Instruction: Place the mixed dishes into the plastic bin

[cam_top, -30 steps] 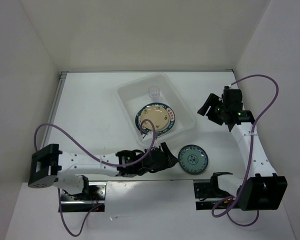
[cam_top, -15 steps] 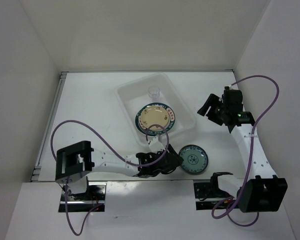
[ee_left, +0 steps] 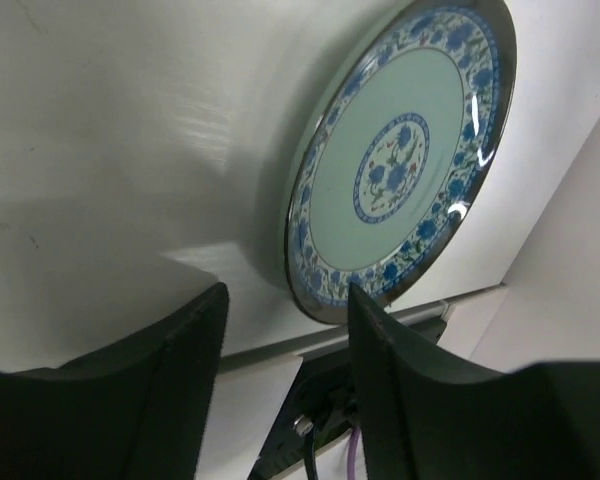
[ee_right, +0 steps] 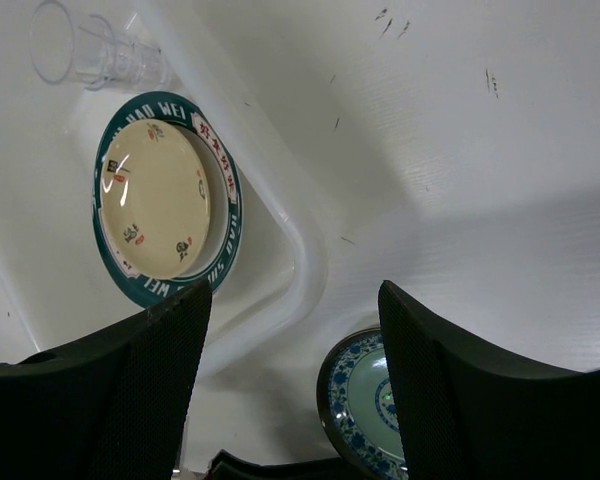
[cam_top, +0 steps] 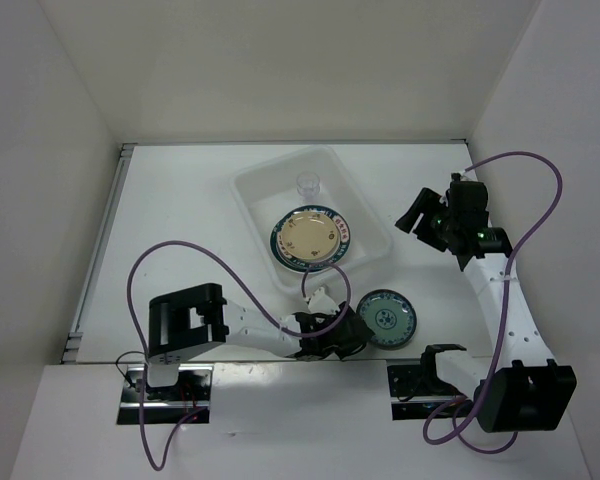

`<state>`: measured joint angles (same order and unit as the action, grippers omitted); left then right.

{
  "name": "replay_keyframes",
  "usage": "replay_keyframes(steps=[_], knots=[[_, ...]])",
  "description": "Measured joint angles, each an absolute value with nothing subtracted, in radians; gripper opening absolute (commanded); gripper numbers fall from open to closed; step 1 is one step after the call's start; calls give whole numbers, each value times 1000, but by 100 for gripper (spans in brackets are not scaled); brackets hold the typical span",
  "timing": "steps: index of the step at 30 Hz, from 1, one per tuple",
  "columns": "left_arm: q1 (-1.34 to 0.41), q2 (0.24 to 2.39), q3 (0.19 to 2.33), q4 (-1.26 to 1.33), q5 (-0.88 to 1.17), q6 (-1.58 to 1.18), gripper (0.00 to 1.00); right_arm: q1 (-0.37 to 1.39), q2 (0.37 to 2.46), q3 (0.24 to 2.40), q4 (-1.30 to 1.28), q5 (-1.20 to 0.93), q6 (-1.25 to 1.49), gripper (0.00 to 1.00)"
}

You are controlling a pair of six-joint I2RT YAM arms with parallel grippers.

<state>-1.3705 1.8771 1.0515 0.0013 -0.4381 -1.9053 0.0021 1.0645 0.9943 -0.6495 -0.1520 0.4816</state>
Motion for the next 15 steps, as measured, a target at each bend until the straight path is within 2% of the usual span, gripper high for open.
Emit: replay_keyframes(steps=[2, 8, 11, 12, 15], knots=[[-1370, 1893, 1055, 14, -434, -1919, 54, 4, 1065, 994, -649, -150, 482, 73], [-1370, 1948, 1099, 34, -426, -1940, 32, 7, 1061, 994, -650, -150, 482, 74], [-1370, 1968, 1119, 29, -426, -1945, 26, 7, 1053, 994, -650, -150, 482, 74], [-1370, 1973, 1122, 29, -426, -1945, 18, 7, 1052, 994, -650, -150, 482, 74], [-1370, 1979, 1126, 31, -430, -1950, 8, 7, 1050, 994, -650, -150, 482, 74]])
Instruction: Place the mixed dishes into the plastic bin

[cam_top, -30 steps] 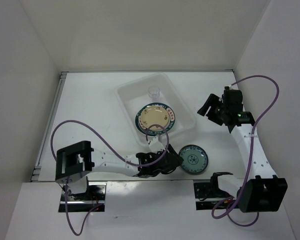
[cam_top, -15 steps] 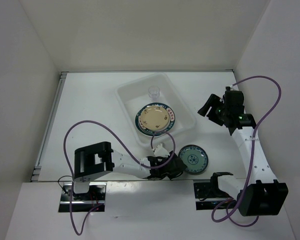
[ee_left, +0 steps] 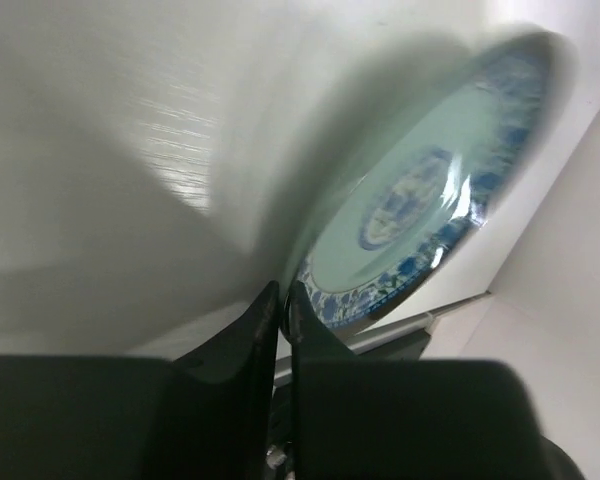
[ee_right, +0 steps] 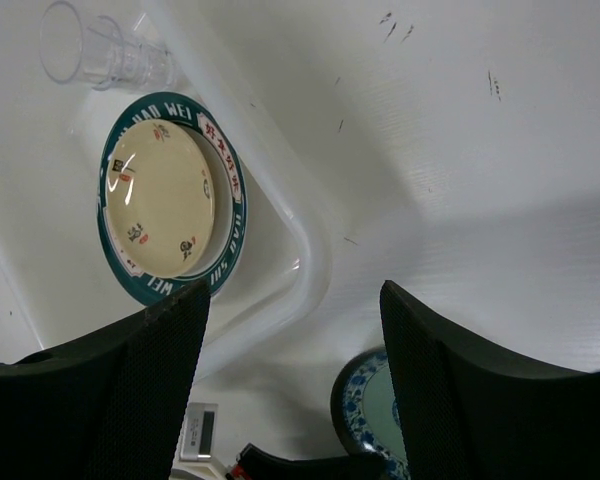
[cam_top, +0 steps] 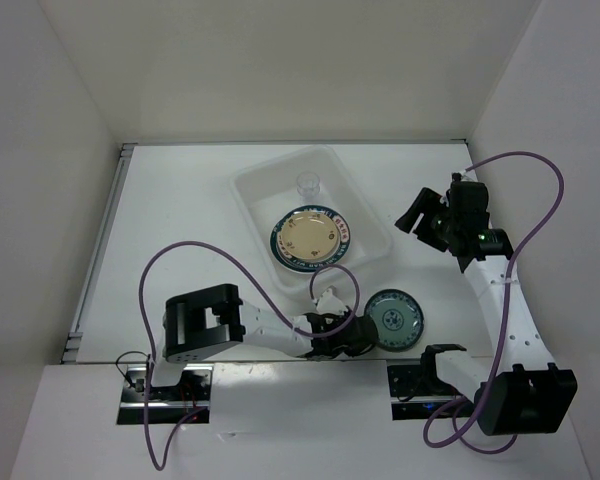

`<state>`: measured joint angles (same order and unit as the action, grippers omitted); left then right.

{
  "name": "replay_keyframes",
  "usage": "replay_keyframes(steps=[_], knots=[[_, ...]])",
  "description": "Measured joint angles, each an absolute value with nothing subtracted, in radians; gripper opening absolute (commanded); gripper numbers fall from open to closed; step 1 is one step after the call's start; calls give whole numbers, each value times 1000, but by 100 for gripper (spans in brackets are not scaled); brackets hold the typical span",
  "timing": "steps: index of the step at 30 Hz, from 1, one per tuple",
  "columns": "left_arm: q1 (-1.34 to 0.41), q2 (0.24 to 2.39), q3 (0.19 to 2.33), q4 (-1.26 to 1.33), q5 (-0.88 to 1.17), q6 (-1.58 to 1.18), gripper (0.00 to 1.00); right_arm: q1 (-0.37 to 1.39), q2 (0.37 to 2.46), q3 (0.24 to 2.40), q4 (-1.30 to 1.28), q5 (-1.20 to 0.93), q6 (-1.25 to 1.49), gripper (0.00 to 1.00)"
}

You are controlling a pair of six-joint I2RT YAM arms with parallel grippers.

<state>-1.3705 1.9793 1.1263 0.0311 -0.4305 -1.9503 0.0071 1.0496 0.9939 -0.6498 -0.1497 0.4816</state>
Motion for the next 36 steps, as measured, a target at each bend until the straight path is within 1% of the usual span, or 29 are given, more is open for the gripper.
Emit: replay_keyframes(steps=[1, 2, 10, 11, 13, 15, 16, 19, 26, 31, 34, 35, 36], knots=[[-1370, 1979, 1130, 31, -431, -1952, 2, 7, 1050, 994, -650, -150, 482, 74], [-1370, 1979, 1137, 28, -433, -1960, 0, 7, 1049, 994, -650, -150, 482, 74], [-1370, 1970, 1146, -9, -432, -1964, 0, 7, 1044, 994, -650, -150, 482, 74], [-1370, 1960, 1143, -22, -432, -1963, 0, 7, 1042, 994, -650, -149, 482, 76], [-1370, 1930, 1129, -52, -429, -1959, 0, 7, 1038, 994, -650, -146, 482, 77], [-1370, 1883, 1099, -84, -423, -1953, 0, 7, 1035, 994, -650, -143, 482, 81], [-1370, 1853, 1080, -103, -421, -1948, 0, 7, 1034, 994, -650, -141, 482, 81], [-1370, 1772, 1032, -157, -413, -1942, 0, 7, 1032, 994, -650, -130, 482, 85], [-1370, 1661, 1000, -216, -374, -1888, 0, 9, 1026, 994, -650, -110, 482, 85], [-1370, 1469, 926, -262, -368, -1882, 0, 9, 1026, 994, -650, -102, 483, 88], [-1370, 1324, 909, -312, -393, -1858, 0, 9, 1026, 994, -650, -99, 487, 98], [-1370, 1274, 906, -321, -408, -1850, 0, 9, 1026, 994, -650, -97, 488, 100], [-1370, 1225, 902, -324, -423, -1837, 0, 9, 1026, 994, -650, -94, 490, 100]])
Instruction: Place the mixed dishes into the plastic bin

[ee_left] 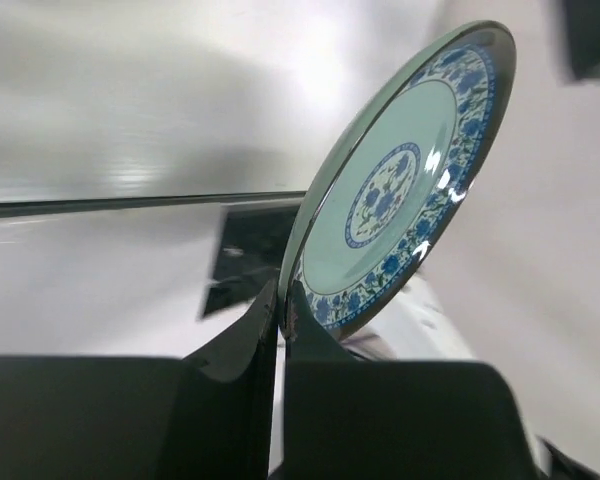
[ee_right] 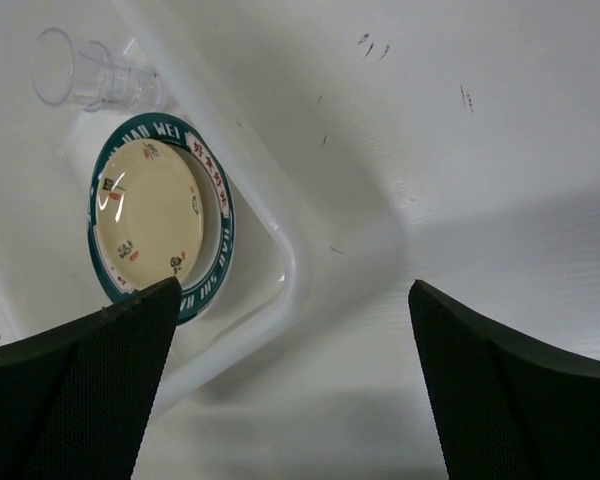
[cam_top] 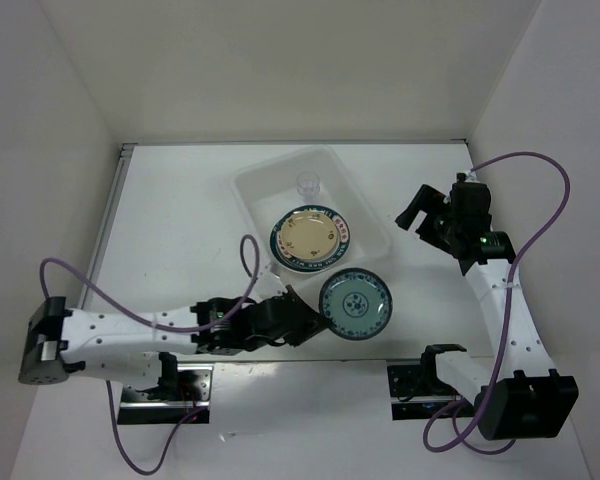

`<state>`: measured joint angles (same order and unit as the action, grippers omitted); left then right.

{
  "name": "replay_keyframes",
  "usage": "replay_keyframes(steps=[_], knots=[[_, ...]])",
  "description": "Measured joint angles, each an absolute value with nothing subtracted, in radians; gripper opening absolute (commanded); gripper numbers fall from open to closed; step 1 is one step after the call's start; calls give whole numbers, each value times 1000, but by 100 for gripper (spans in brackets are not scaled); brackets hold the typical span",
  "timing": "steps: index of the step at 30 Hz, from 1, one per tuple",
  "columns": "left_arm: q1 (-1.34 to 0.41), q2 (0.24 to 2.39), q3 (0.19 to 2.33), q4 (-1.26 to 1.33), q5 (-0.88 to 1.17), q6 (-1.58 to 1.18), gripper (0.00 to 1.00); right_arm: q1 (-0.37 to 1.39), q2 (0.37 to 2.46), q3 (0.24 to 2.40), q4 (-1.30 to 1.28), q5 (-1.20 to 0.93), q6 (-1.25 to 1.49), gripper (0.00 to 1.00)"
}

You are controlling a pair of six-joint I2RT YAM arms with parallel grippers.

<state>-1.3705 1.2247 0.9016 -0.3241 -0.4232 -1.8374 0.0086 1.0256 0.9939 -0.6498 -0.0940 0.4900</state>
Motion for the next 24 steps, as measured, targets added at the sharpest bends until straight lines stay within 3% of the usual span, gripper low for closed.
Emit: replay_keyframes(steps=[7, 13, 18, 24], knots=[[-1293, 1116, 905, -337, -502, -1725, 0, 9, 1020, 996, -653, -38, 509, 100], [-964, 1140, 905, -282, -497, -1573, 0, 9, 978, 1017, -657, 49, 536, 100], [-680, 1261, 932, -197, -444, -1439, 0, 9, 939, 1018, -658, 54, 551, 100], [-548, 1477, 1030, -182, -319, -1332, 1, 9, 938, 1022, -661, 69, 558, 100]])
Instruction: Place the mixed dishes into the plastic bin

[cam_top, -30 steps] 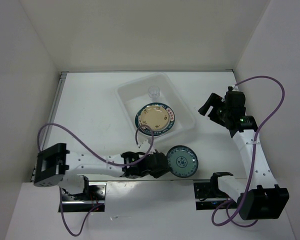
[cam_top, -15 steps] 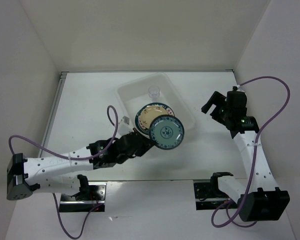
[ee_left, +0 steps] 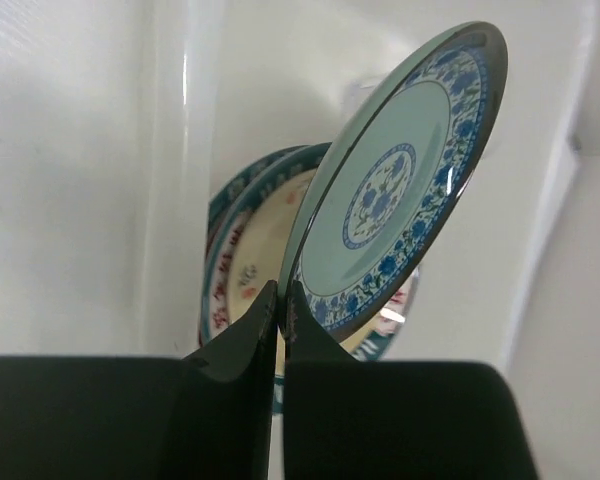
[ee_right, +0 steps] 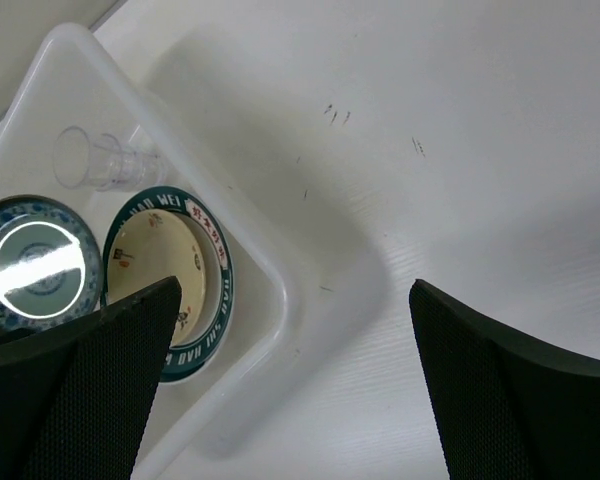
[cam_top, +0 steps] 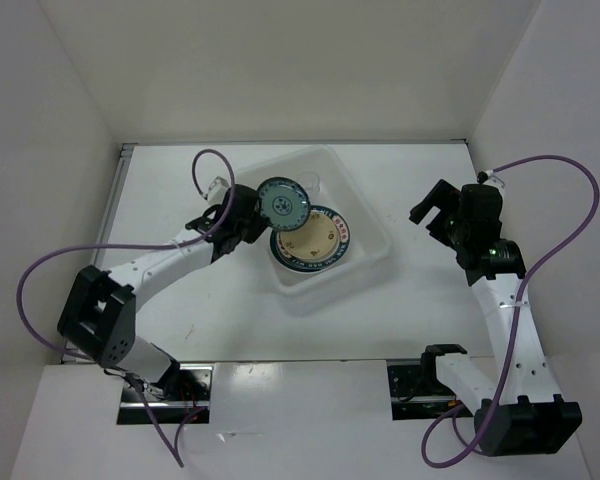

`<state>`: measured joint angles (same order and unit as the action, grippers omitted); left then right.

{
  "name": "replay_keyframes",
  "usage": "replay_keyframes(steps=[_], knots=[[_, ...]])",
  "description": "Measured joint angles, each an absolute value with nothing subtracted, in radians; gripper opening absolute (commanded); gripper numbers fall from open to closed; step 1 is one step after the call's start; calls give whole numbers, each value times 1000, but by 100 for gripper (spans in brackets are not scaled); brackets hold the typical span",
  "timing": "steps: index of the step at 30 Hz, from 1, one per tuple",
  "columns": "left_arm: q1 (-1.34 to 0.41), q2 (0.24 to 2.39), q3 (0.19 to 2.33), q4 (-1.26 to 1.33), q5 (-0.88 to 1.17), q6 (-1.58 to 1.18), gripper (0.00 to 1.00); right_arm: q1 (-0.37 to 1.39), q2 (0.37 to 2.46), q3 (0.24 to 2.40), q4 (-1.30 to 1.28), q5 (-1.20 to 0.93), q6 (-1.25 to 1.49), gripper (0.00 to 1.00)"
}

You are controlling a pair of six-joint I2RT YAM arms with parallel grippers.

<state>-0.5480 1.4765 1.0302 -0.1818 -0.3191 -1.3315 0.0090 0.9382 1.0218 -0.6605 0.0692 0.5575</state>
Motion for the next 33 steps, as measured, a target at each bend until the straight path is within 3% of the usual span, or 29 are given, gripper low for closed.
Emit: replay_keyframes(steps=[9, 13, 16, 20, 24, 25, 28, 29, 33], knots=[[-533, 1630, 1098, -226, -175, -1260, 6, 9, 938, 1022, -666, 87, 557, 100], [-534, 1648, 1111, -239, -125, -1260, 18, 9, 938, 1022, -667, 92, 556, 100], [-534, 1654, 1112, -233, -100, -1268, 35, 9, 938, 1022, -666, 93, 556, 100], [-535, 1656, 1116, -223, -71, -1287, 47, 9, 938, 1022, -666, 94, 556, 100], [-535, 1656, 1143, -242, -69, -1285, 66, 9, 938, 1022, -666, 94, 556, 100], [-535, 1655, 1154, -254, -74, -1283, 75, 9, 938, 1022, -666, 94, 556, 100], [-536, 1625, 1177, -278, -104, -1254, 88, 9, 938, 1022, -666, 94, 553, 100], [-536, 1599, 1178, -293, -121, -1238, 99, 9, 938, 1022, -667, 94, 553, 100], [-530, 1429, 1179, -344, -184, -1180, 99, 9, 937, 1022, -668, 94, 552, 100]])
